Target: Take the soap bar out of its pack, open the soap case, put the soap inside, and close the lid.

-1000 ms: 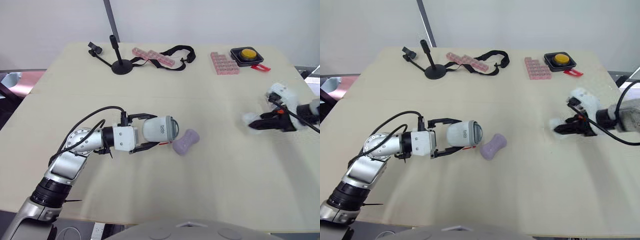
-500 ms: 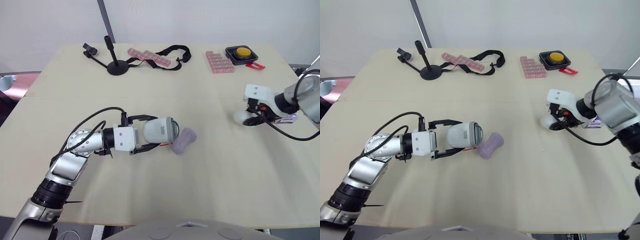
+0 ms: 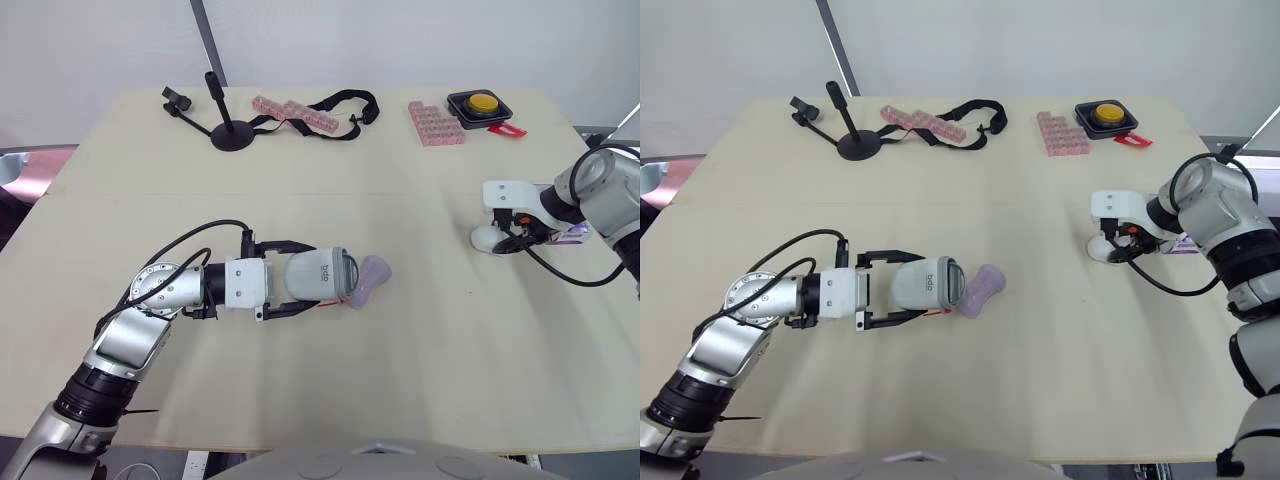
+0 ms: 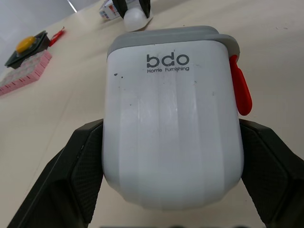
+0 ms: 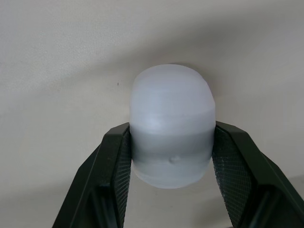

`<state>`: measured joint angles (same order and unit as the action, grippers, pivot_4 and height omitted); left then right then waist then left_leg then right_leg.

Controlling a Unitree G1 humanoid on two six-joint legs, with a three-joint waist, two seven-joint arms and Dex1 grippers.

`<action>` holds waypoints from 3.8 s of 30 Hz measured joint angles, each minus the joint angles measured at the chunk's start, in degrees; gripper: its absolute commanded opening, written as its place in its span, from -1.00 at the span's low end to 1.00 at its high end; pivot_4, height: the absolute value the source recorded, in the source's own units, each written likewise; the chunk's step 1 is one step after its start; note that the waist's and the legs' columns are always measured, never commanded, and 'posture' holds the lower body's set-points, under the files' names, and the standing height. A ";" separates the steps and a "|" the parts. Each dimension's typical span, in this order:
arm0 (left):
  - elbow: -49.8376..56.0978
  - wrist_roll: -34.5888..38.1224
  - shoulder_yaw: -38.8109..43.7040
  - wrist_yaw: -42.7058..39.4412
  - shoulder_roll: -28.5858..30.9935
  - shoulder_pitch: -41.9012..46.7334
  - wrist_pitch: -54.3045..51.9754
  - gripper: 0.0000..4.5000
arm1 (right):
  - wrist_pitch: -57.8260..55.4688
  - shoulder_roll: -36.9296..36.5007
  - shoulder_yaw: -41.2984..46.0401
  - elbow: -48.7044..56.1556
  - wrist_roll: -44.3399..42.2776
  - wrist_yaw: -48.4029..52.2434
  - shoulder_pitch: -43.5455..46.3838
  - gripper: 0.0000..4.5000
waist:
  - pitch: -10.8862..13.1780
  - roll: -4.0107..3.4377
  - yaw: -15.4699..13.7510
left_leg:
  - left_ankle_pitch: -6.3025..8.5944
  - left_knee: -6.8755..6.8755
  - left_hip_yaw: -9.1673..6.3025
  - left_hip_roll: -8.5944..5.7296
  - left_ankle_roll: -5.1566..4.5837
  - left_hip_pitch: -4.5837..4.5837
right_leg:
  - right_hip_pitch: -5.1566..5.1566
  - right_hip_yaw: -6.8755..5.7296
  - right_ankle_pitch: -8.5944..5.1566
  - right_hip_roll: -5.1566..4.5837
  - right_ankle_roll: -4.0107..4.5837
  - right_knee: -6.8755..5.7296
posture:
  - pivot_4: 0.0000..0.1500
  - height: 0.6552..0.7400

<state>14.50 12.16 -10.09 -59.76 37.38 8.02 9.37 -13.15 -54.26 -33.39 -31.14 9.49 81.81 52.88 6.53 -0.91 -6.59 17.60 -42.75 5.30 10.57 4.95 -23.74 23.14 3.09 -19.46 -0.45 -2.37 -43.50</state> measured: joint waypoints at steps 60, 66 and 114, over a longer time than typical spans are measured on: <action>2.00 5.12 3.23 -1.88 4.39 -0.74 -14.89 0.55 | 13.92 20.58 33.99 38.28 -39.71 4.27 -51.15 0.98 | -0.11 0.11 0.63 | -0.04 -0.36 0.02 -0.04 -0.21 -0.72 | 0.78 -0.22 0.00 -0.34 0.02 -0.21 | 1.00 0.28; -1.28 4.77 3.44 -5.15 6.41 0.96 -12.12 0.55 | 20.38 20.59 33.54 33.71 -37.25 4.08 -50.29 0.98 | -0.12 0.12 0.46 | -0.04 -0.34 -0.04 -0.06 -0.23 -0.75 | 0.74 -0.30 0.00 -0.34 0.02 -0.21 | 1.00 0.28; -3.15 -9.49 -11.02 -19.23 15.05 23.18 -24.47 0.55 | 20.59 21.13 31.69 29.52 -37.09 -0.52 -47.26 0.98 | -0.12 0.11 0.19 | -0.05 -0.29 -0.04 -0.09 -0.22 -0.78 | 0.70 -0.30 0.00 -0.34 0.02 -0.29 | 1.00 0.28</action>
<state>11.35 2.66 -21.12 -79.00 52.42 31.20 -15.10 7.44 -33.13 -1.70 -1.62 -27.60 81.29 5.62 6.41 -0.80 -6.39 17.55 -43.04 5.26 10.47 4.73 -24.52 23.85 2.78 -19.47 -0.79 -2.36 -43.79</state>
